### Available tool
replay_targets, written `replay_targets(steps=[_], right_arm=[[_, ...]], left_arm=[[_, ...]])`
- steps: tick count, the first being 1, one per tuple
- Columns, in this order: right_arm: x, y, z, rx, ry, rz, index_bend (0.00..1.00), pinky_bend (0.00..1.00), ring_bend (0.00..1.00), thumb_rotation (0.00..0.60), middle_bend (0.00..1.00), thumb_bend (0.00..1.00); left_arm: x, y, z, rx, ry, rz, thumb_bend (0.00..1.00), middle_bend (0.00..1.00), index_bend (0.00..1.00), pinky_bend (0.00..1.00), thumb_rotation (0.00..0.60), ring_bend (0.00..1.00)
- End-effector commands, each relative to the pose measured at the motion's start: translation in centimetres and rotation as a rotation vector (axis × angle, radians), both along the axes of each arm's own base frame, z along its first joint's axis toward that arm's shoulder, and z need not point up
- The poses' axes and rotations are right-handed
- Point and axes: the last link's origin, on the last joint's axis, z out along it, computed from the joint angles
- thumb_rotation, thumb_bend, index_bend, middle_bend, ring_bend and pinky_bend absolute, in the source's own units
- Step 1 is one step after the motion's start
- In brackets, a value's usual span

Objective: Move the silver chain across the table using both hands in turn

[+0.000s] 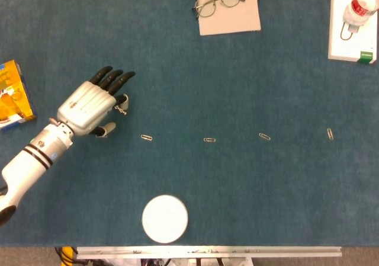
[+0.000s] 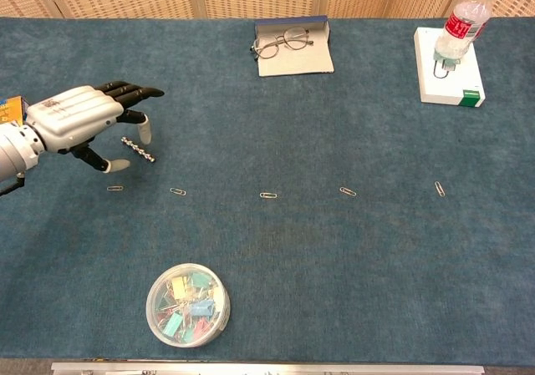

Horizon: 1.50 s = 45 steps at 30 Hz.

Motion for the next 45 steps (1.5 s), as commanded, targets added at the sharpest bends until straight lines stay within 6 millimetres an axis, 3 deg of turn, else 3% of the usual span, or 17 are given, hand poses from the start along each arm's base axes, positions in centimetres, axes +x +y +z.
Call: replay_targets(steps=[1,19,45], right_arm=[[-0.1,-0.3,-0.1,0.003,0.001,-0.002,0.3,0.32,0.12,0.6,0.2,0.34],[-1.1,-2.0,-1.4,0.029,-0.014,-0.031,0.3,0.32,0.12,0.6,0.2,0.34],[-1.7,-2.1,-1.5,0.026,-0.02,-0.046,0.3,0.32,0.12,0.6,0.2,0.34]], left_arm=[[0.3,0.5,-0.4,-0.012,0.006,-0.018,0.26,0.0,0.42,0.0,0.6,0.0],[0.0,3.6,-2.1,-0.046,0.131,-0.034,0.26,0.0,0.42,0.0,0.6,0.0],[-0.8,4.4,-3.5,-0.059,0.216,-0.006,0.26,0.0,0.46,0.0,0.6,0.0]])
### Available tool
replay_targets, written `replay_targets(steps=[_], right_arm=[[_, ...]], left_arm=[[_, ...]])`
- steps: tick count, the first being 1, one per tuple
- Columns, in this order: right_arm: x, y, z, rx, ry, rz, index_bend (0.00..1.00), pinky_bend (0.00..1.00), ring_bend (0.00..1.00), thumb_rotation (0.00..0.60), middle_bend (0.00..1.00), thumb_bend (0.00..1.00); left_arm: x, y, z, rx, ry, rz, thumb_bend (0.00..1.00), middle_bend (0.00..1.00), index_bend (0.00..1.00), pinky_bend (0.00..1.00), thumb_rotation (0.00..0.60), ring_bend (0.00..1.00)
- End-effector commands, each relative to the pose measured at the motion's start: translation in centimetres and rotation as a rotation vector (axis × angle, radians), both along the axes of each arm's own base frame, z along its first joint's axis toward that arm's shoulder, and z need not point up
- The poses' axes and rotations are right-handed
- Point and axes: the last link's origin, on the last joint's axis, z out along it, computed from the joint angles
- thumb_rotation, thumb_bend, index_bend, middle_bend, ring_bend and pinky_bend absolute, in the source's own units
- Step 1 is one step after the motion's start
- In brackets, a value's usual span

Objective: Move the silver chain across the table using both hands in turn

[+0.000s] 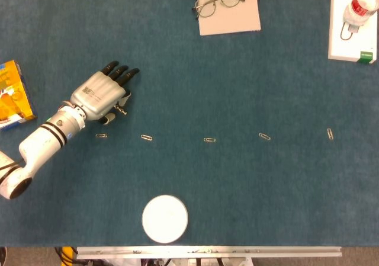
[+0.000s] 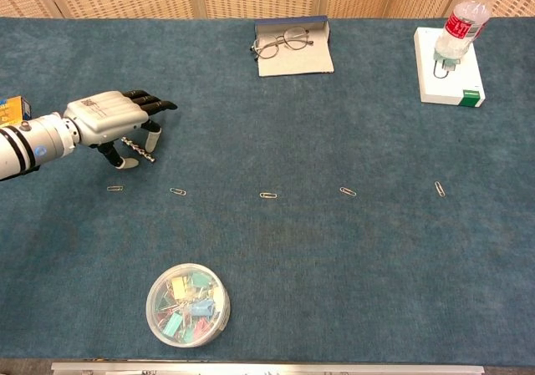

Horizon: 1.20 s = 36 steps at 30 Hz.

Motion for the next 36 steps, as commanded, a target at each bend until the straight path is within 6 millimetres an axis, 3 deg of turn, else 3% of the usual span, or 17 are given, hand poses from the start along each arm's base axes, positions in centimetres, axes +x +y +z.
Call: replay_targets(steps=[1,36], right_arm=[[0.0,0.0,0.0,0.002,-0.001,-0.001,0.3,0.32,0.12,0.6,0.2,0.34],[-0.3,0.3,-0.1,0.004,-0.006,-0.005,0.3,0.32,0.12,0.6,0.2,0.34]], left_arm=[[0.1,0.0,-0.1,-0.001,0.003,0.004,0.26,0.0,0.47,0.0,0.6,0.0],[1.2,-0.2,-0.5,-0.006,-0.018,0.031,0.26,0.0,0.5,0.0,0.6,0.0]])
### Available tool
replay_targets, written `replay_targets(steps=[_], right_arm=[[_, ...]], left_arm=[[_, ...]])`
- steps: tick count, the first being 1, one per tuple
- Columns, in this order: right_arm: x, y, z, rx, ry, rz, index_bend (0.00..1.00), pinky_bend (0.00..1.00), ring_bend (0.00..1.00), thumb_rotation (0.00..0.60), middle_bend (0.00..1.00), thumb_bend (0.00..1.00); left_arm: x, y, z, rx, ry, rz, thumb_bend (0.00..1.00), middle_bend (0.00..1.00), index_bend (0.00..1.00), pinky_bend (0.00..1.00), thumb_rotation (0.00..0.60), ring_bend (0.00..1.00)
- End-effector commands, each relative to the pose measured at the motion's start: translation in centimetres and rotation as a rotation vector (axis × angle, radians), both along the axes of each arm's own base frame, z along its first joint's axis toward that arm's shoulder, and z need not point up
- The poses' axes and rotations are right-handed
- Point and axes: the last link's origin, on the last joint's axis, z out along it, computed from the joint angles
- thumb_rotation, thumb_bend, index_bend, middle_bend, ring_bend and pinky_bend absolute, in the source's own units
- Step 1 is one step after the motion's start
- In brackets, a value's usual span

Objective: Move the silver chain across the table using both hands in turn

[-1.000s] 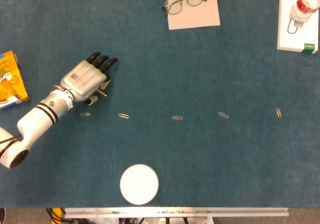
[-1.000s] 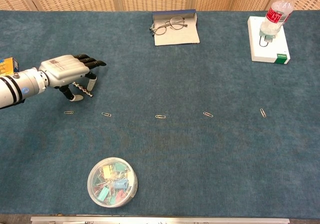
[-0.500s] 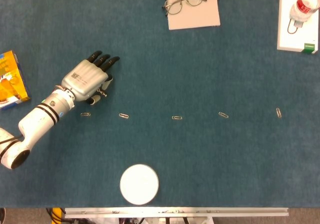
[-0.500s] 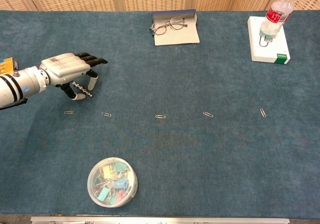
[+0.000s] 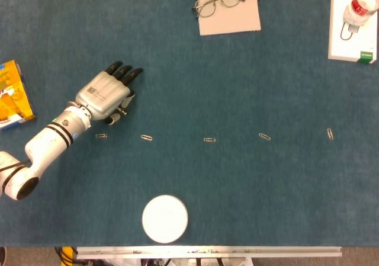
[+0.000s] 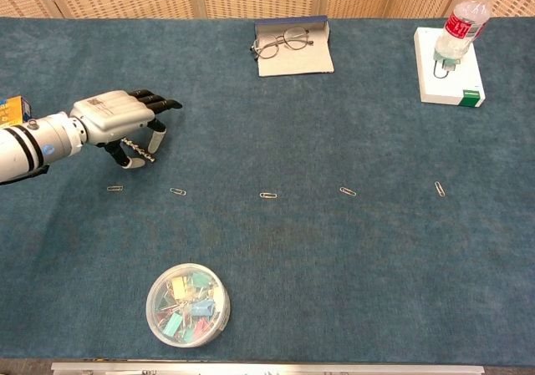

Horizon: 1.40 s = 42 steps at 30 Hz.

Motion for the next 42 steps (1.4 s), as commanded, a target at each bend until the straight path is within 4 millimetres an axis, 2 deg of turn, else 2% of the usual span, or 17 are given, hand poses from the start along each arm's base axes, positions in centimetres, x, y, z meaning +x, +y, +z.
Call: replay_targets(steps=[1,42], right_arm=[[-0.05,0.04,0.02,-0.001,-0.001,-0.002,0.3,0.32,0.12,0.6,0.2,0.34],[-0.57,0.43,-0.05,-0.001,-0.011,-0.013,0.3,0.32,0.12,0.6,0.2,0.34]], left_arm=[[0.05,-0.05,-0.06,-0.002,-0.002,0.001,0.26,0.0,0.5,0.0,0.6,0.0],[0.13,0.18,-0.69,0.003,0.011,0.018,0.28,0.0,0.53,0.0,0.6,0.0]])
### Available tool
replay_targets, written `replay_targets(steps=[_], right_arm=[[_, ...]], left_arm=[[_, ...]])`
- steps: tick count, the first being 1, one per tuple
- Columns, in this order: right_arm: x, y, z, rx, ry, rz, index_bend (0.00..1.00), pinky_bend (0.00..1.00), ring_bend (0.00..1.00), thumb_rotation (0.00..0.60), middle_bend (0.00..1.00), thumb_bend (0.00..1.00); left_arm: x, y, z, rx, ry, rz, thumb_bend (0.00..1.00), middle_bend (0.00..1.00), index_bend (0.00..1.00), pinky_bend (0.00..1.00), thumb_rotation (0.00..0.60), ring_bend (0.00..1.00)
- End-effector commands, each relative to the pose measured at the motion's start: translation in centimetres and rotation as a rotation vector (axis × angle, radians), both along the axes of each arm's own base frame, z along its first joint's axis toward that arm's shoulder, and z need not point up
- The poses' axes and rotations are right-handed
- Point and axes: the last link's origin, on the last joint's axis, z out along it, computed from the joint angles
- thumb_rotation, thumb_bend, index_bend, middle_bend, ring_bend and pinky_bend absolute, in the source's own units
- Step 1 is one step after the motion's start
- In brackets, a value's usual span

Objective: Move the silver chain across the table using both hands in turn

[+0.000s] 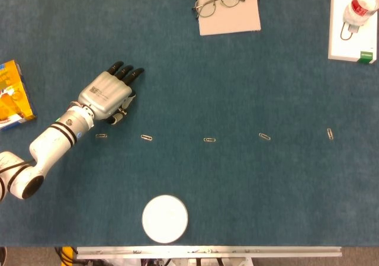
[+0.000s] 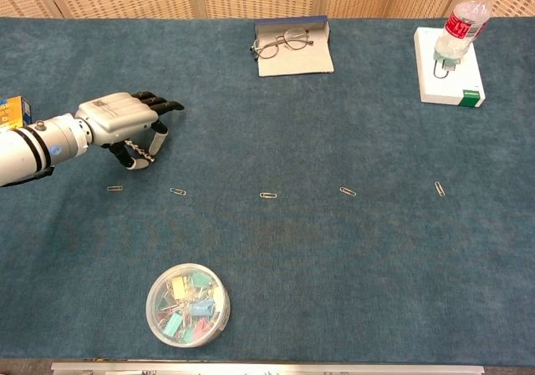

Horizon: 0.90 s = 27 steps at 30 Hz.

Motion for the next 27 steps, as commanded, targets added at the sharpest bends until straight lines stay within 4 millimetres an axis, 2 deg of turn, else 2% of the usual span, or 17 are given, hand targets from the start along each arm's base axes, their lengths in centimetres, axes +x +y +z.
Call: replay_targets(steps=[1,27], right_arm=[[-0.02,0.02,0.01,-0.001,0.0,0.0,0.3,0.32,0.12,0.6,0.2,0.34],[0.23,0.01,0.11,-0.004,-0.001,0.008,0.3,0.32,0.12,0.6,0.2,0.34]], left_arm=[[-0.02,0.01,-0.02,0.0,0.0,0.002,0.28,0.0,0.53,0.0,0.6,0.0],[-0.5,-0.07,0.3,0.013,-0.005,0.018,0.33,0.0,0.55,0.0,0.6,0.0]])
